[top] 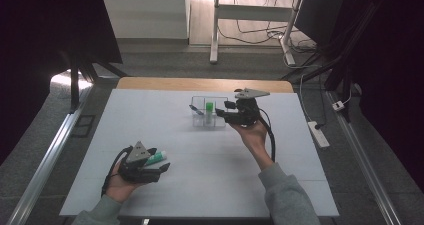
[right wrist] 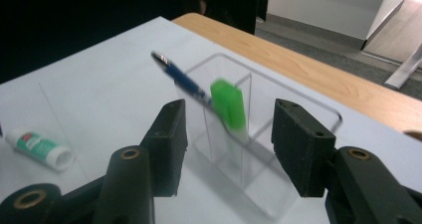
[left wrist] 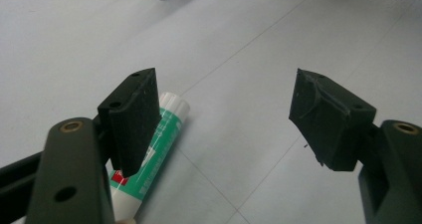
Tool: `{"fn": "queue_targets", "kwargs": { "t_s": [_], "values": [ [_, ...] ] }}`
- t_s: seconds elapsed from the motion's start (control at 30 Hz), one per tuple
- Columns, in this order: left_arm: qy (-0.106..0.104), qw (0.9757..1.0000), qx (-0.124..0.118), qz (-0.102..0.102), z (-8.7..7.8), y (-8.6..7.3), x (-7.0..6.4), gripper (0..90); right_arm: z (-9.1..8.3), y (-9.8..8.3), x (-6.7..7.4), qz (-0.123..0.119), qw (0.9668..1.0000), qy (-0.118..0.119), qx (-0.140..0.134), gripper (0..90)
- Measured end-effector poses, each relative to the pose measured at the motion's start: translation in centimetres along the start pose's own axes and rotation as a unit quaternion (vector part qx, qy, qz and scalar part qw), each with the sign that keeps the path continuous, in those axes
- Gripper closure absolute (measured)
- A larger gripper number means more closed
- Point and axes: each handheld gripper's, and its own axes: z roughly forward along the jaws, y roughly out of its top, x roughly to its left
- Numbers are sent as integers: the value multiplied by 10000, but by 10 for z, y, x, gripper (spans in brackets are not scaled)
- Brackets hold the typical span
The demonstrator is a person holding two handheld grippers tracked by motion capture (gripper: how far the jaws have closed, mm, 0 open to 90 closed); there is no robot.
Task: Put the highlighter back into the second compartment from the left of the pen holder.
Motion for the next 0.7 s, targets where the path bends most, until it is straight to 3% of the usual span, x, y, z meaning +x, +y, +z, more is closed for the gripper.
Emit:
{"fn": "queue_targets", "kwargs": {
  "t_s": [0.7],
  "values": [
    [29, 10000, -24, -62, -3, -1, 4, 276, -58, -72, -1, 177, 9993, 1, 333, 470]
  ]
}}
